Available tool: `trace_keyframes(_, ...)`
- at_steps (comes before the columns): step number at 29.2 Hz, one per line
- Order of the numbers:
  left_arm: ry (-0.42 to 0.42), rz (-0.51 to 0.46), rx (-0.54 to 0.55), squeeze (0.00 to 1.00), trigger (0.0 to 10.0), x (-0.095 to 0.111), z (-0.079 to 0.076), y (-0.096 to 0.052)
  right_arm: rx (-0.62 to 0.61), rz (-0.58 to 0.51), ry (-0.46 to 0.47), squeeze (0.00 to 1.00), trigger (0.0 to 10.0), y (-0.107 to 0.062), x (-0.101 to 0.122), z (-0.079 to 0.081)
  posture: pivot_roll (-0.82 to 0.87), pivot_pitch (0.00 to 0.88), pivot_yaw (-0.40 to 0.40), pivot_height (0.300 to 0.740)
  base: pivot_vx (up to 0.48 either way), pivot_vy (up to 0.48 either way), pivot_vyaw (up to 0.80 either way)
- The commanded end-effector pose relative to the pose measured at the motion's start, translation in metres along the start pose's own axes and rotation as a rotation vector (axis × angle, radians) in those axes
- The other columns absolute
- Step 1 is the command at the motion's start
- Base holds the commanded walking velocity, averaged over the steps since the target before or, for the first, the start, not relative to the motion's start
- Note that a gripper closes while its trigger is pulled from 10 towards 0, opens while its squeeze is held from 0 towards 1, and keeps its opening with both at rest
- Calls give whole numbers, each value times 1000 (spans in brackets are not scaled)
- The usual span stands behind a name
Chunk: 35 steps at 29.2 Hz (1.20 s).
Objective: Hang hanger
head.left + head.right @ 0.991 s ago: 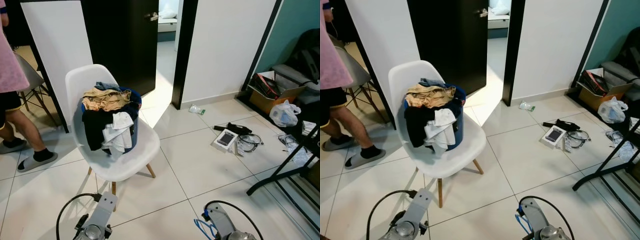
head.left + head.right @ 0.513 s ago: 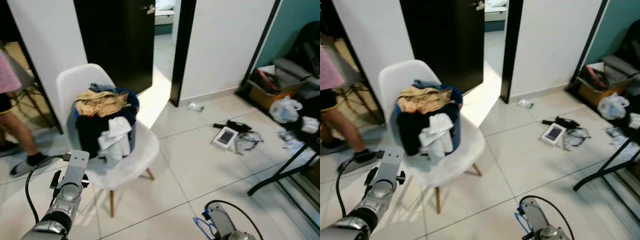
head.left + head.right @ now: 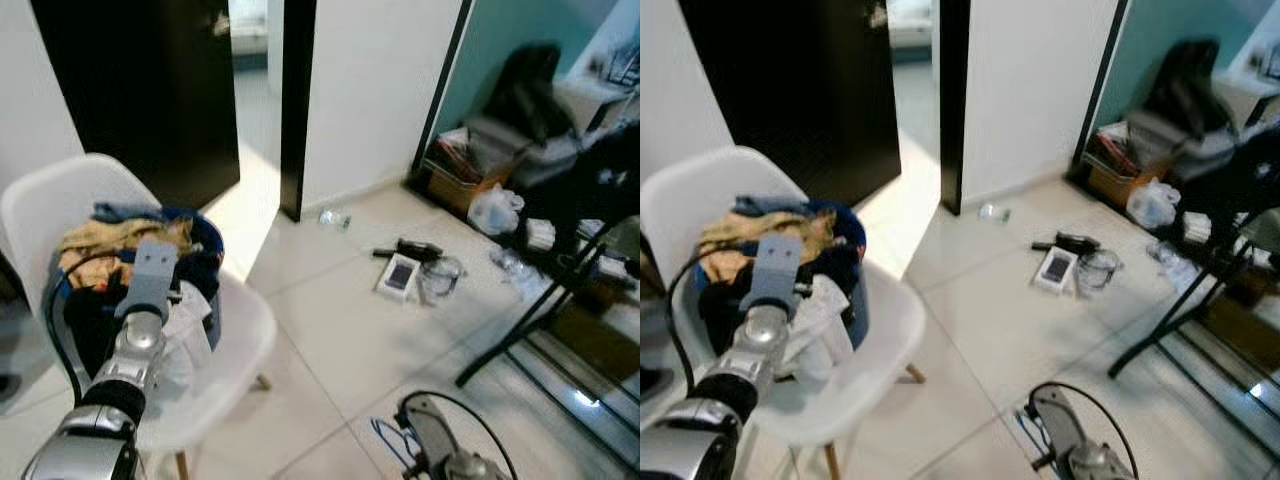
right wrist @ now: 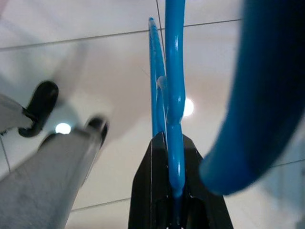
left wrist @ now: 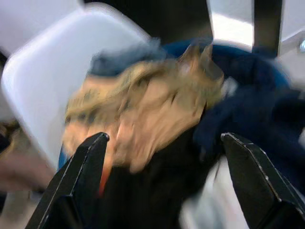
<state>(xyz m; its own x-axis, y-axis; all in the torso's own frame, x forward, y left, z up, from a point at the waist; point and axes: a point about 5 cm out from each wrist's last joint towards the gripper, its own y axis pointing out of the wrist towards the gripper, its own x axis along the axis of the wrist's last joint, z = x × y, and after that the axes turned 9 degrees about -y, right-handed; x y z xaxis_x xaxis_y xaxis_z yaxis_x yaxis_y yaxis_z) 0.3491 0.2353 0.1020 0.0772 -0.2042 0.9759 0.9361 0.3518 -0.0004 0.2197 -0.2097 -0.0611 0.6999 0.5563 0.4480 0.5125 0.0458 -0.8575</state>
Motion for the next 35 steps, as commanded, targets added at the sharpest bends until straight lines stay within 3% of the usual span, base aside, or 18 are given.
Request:
trace_keyframes(1, 6, -44, -7, 0, 10000, 8, -2, 1, -6, 8, 13, 0, 10000, -1, -4, -3, 1, 0, -17, 740, 356, 0, 0)
trace_keyframes(6, -28, -239, -34, 0, 10000, 54, -4, 8, -7, 5, 12, 0, 10000, -1, -4, -4, 6, 0, -25, 740, 357, 0, 0)
trace_keyframes(13, -51, -370, -48, 0, 10000, 93, -5, 11, -5, 3, 9, 0, 10000, -1, -4, -4, 5, 0, -23, 740, 362, 0, 0)
trace_keyframes(18, -29, -361, -48, 0, 10000, 93, -7, 13, -4, 0, 13, 0, 10000, -1, -4, -4, 4, 0, -22, 740, 362, 0, 0)
trace_keyframes(21, 5, -261, -29, 0, 10000, 73, -4, 13, 11, -6, 15, 0, 10000, -1, -3, -3, 0, 0, -19, 740, 339, 0, 0)
trace_keyframes(23, 5, -261, -29, 0, 10000, 73, -4, 13, 11, -6, 15, 0, 10000, -1, -3, -3, 0, 0, -19, 740, 334, 0, 0)
trace_keyframes(24, -10, -184, -47, 0, 10000, 59, -8, 11, 11, -8, 20, 0, 10000, -1, -3, -3, 4, 0, -20, 740, 0, 0, 0)
trace_keyframes(29, -28, -136, -61, 0, 10000, 52, -10, 8, 9, -9, 25, 0, 10000, -1, -3, -3, 4, 0, -20, 740, 0, 0, 0)
trace_keyframes(35, -44, -90, -91, 0, 10000, 43, -16, 3, 40, -20, 26, 0, 10000, -1, -2, -1, 3, 0, -17, 740, 0, -480, 267)
